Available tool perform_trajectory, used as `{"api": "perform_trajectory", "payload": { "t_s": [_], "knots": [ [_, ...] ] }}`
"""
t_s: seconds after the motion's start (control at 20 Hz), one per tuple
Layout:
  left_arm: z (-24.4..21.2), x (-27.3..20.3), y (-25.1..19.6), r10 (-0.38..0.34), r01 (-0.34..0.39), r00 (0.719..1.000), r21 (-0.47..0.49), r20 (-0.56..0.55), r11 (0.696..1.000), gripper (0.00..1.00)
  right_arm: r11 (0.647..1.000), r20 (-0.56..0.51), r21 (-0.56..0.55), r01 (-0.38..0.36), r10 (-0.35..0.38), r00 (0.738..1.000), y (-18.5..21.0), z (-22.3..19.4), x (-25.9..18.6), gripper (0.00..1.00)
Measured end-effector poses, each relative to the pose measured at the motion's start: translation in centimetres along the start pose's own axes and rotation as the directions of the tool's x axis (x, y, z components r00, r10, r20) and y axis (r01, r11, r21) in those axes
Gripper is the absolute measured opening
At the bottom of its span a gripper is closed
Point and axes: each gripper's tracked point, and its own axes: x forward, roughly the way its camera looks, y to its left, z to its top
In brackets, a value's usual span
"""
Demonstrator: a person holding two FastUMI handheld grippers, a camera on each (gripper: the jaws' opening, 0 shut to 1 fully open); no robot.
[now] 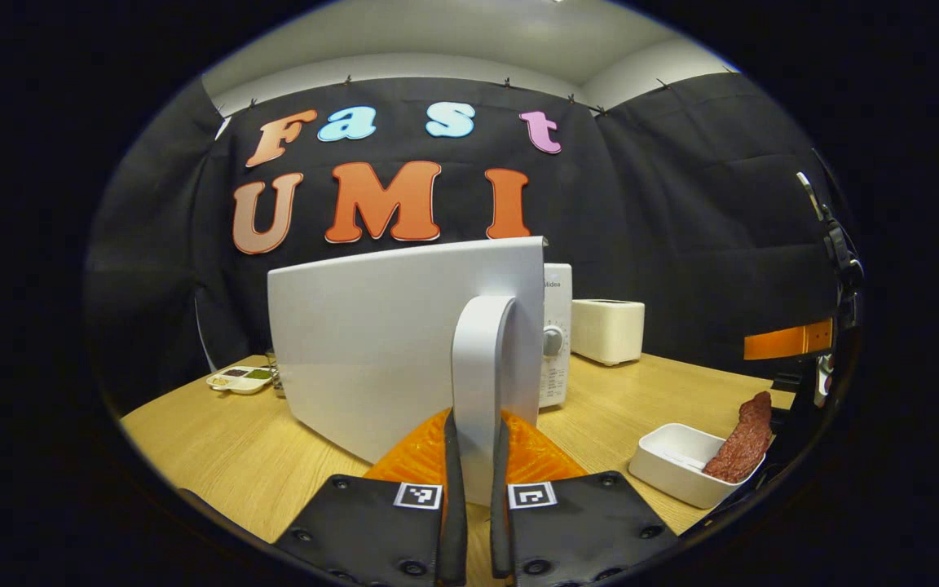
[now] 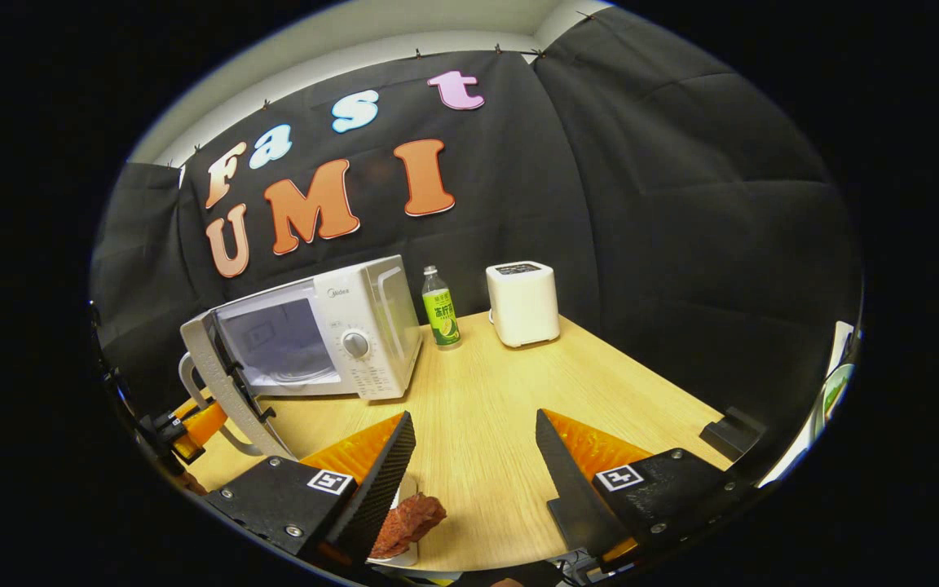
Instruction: Open the microwave oven with the left hand, put the food in, and close the microwave oven.
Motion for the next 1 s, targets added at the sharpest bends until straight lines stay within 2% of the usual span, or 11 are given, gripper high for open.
{"api": "perform_trajectory", "payload": {
  "t_s": [0.05, 0.4, 0.75, 0.95, 1.0],
  "knots": [
    [0.0, -0.8, 0.8, 0.018, -0.018, 1.000, 0.002, 0.010, 1.000, 0.16, 1.000, -0.002, 0.002, -0.003, 0.003, 1.000, 0.3, -0.2, -0.1, 0.93],
    [-0.3, -5.8, 6.1, 0.101, -0.102, 0.994, 0.023, 0.039, 0.995, 0.15, 1.000, -0.047, 0.017, -0.017, 0.018, 0.999, 2.1, -2.4, 0.0, 0.93],
    [-0.2, -9.7, 13.0, 0.215, -0.219, 0.974, 0.053, 0.064, 0.974, 0.16, 1.000, -0.087, 0.011, -0.023, 0.024, 0.996, 3.4, -3.9, 0.2, 0.93],
    [-0.3, -10.8, 15.4, 0.209, -0.212, 0.977, 0.066, 0.050, 0.975, 0.23, 1.000, -0.105, 0.011, -0.024, 0.025, 0.994, 3.9, -4.5, 0.3, 0.93],
    [-0.2, -10.9, 15.9, 0.204, -0.207, 0.978, 0.070, 0.048, 0.976, 0.40, 1.000, -0.111, 0.012, -0.024, 0.025, 0.994, 4.0, -4.6, 0.3, 0.93]
  ]
}}
